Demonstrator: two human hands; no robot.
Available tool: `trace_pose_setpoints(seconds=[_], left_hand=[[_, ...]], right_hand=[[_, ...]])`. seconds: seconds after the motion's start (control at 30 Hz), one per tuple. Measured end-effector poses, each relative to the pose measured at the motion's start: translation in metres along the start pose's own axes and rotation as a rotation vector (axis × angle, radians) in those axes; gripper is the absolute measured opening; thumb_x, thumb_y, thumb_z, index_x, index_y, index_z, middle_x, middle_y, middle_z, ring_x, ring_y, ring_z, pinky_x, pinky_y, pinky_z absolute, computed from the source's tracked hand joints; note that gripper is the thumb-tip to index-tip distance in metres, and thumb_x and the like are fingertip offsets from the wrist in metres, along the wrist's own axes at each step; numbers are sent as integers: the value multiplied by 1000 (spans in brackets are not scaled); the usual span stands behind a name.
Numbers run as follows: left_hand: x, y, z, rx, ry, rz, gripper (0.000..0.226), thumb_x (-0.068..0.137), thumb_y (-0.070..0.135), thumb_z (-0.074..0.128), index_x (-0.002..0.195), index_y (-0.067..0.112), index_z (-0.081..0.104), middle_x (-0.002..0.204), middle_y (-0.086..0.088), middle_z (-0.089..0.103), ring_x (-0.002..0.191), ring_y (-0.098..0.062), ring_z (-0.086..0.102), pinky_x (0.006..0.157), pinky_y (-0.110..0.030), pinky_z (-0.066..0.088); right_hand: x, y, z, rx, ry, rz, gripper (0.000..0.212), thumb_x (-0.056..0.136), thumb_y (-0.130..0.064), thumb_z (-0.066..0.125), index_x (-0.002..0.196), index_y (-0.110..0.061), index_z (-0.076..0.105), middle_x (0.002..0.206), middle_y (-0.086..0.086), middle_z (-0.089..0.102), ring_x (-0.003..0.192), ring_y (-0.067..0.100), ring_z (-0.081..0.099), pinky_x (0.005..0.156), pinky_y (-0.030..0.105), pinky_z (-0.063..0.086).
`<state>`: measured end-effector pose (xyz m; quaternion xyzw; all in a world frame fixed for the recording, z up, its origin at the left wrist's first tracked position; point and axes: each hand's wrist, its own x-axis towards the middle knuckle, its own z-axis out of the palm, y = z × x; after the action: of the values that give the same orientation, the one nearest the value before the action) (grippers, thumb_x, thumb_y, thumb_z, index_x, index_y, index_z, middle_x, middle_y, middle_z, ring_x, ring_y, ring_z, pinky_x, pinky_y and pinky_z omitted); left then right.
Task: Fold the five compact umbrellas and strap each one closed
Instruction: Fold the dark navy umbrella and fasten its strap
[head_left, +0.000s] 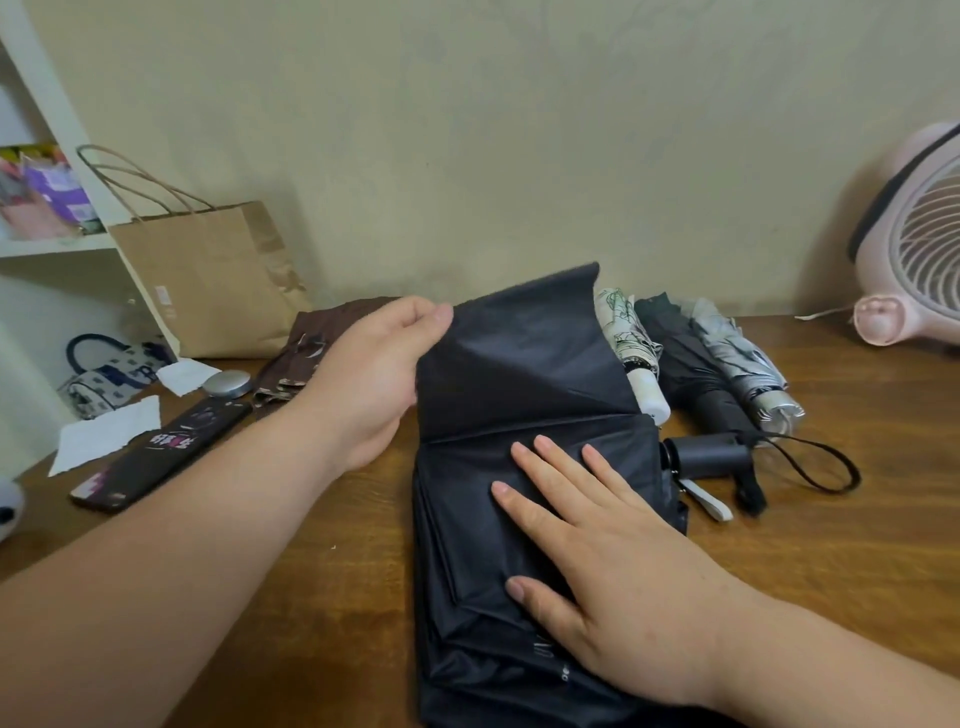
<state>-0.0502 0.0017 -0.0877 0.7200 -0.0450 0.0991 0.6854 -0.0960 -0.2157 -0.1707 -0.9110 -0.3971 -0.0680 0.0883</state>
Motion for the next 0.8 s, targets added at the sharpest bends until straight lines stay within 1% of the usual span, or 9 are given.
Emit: trace_pose_setpoints(seconds=[0.07, 0.17, 0.27, 0.37, 0.43, 0.53, 0.63, 0.7, 0.8], left_hand=[[-33, -5, 2, 26, -101, 23, 23, 103, 26, 54, 84, 13, 56, 84, -8, 63, 80, -18, 57, 78, -33, 45], [-76, -23, 0, 214, -253, 102, 20, 103, 19, 54, 84, 15, 60, 71, 16, 65, 69, 4, 60, 69, -9, 45], [-90, -44, -10, 463, -461, 176, 19, 104, 33, 53, 93, 40, 66, 123, 20, 71, 128, 0, 57, 113, -26, 37], [-91, -53, -16, 607, -515, 255, 20, 104, 37, 52, 92, 26, 64, 135, 24, 63, 140, 1, 45, 123, -35, 27], [-93, -57, -16, 648, -523, 295, 24, 102, 36, 54, 90, 20, 66, 136, 25, 62, 142, 3, 42, 123, -29, 23], [-95, -62, -19, 702, -534, 345, 23, 102, 36, 55, 90, 21, 68, 134, 27, 63, 143, 3, 40, 123, -27, 20], [-93, -63, -19, 755, -525, 415, 21, 102, 35, 55, 91, 23, 67, 134, 26, 63, 143, 3, 40, 123, -28, 21], [-92, -63, -18, 765, -530, 425, 21, 102, 35, 55, 91, 22, 68, 134, 24, 64, 143, 3, 39, 124, -27, 20], [-92, -64, -18, 778, -530, 442, 19, 100, 34, 58, 92, 21, 69, 134, 22, 64, 143, 3, 40, 124, -28, 21]], right_hand=[[-3, 2, -10, 26, -51, 5, 72, 102, -63, 29, 162, -37, -1, 167, -12, -24, 146, 2, -37, 122, 32, -19], [-13, 5, -23, 18, -64, -19, 73, 100, -64, 35, 162, -39, 5, 168, -16, -11, 150, 0, -24, 120, 23, -21], [-25, 11, -27, -40, -10, -67, 64, 98, -64, 39, 156, -42, 23, 160, -27, 8, 147, -7, 2, 114, 5, -13], [-29, 13, -46, -14, -112, -86, 53, 97, -67, 42, 142, -67, 15, 142, -54, -6, 130, -32, -11, 97, -9, -13], [-28, 22, -65, 255, -318, 39, 51, 93, -61, 58, 126, -81, 24, 137, -63, 7, 124, -40, 6, 103, -6, 10], [-29, 42, -83, 783, -379, 152, 32, 83, -54, 79, 107, -34, 76, 113, -11, 73, 104, 1, 67, 94, 32, 52], [-28, 55, -91, 1179, -265, 357, 65, 55, -61, 93, 72, -1, 75, 88, 30, 72, 79, 35, 74, 66, 39, 61], [-23, 50, -87, 1293, -126, 500, 61, 47, -56, 95, 66, -4, 70, 86, 34, 69, 68, 40, 72, 52, 38, 60], [-19, 32, -72, 1129, -60, 571, 57, 59, -36, 96, 82, -9, 51, 69, 22, 67, 54, 34, 65, 46, 37, 56]])
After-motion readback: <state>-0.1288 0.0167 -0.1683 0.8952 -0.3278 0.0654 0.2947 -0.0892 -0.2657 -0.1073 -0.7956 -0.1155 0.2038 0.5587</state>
